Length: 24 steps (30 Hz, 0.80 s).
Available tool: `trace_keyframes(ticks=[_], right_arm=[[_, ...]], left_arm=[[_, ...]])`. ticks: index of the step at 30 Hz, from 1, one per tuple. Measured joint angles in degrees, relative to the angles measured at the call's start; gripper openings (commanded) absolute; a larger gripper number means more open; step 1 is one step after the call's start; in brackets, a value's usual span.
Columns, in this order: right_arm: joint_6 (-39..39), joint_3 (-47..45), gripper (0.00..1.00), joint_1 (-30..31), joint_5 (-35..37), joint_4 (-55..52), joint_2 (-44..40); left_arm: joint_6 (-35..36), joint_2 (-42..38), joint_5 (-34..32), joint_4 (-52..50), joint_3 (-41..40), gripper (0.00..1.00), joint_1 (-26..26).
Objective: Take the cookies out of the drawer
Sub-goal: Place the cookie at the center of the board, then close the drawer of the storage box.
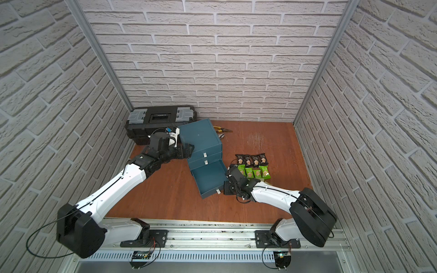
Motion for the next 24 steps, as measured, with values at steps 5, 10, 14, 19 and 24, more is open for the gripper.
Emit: trace_keyframes(ticks=[5,10,14,19,24], right_arm=[[2.3,0.0,0.02,0.8,0.8,7.6,4.6],[3.6,0.4,0.02,0.9,2.4,14.8,7.4],[4.5,3.2,0.02,1.0,3.1,19.8,11.3],[6.5,5.7,0.02,1.0,2.9,28.1,18.4],[8.7,7.2,0.02,1.3,2.6,33.8,23.7]], left_arm=[[-1.0,0.1,0.3,2.5,-1.2,0.99,0.0],[-1.4,0.2,0.4,3.3,-1.6,0.98,0.0],[-1.5,0.3,0.6,4.3,-2.0,0.99,0.0],[-1.7,0.3,0.7,5.4,-2.5,0.98,0.0],[-1.9,0.3,1.3,6.0,-2.8,0.99,0.0]])
